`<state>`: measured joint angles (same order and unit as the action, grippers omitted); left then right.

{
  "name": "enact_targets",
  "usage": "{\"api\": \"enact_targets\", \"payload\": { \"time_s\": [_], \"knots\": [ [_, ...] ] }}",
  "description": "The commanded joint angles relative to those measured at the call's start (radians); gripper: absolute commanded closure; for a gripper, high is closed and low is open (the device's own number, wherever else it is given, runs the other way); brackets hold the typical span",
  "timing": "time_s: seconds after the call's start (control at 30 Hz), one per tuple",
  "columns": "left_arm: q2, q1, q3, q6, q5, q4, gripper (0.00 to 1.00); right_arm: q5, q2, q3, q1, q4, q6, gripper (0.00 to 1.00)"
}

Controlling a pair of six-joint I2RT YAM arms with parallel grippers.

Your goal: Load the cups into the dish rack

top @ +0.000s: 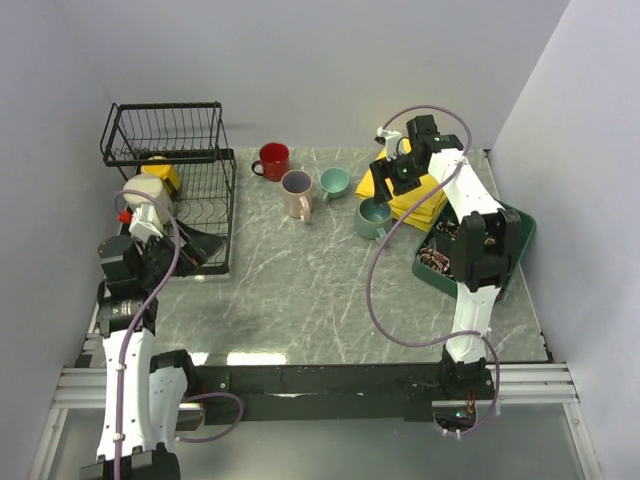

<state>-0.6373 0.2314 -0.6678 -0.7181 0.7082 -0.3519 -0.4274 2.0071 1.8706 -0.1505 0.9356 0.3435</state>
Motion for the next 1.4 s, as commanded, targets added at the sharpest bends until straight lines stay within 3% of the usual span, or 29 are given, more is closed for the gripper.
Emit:
{"api": "enact_targets", "payload": {
  "time_s": [0.0, 0.17, 0.37, 0.8, 1.0, 1.13, 1.37],
  "knots": [
    [0.019, -0.009, 0.053, -0.102, 0.082, 0.094, 0.04, 0.032, 0.070, 0.070, -0.006, 0.042, 0.031, 0.25],
    [0.030, -0.035, 0.076, -0.165, 0.085, 0.129, 0.04, 0.082, 0.137, 0.157, -0.021, 0.075, 0.069, 0.27],
    [0.099, -0.110, 0.132, -0.233, 0.024, 0.171, 0.04, 0.151, 0.194, 0.235, -0.055, 0.126, 0.241, 0.27],
    [0.126, -0.145, 0.112, -0.265, 0.051, 0.137, 0.03, 0.098, 0.306, 0.298, -0.072, 0.170, 0.428, 0.35],
    [0.160, -0.149, 0.128, -0.303, 0.054, 0.148, 0.04, 0.073, 0.323, 0.262, -0.086, 0.175, 0.471, 0.60],
    [0.151, -0.150, 0.131, -0.329, 0.080, 0.169, 0.04, 0.056, 0.318, 0.240, -0.095, 0.183, 0.469, 1.00],
    [0.071, -0.217, 0.113, -0.515, 0.109, 0.382, 0.04, -0.045, 0.098, 0.183, -0.096, 0.121, 0.387, 1.00]
  ]
}}
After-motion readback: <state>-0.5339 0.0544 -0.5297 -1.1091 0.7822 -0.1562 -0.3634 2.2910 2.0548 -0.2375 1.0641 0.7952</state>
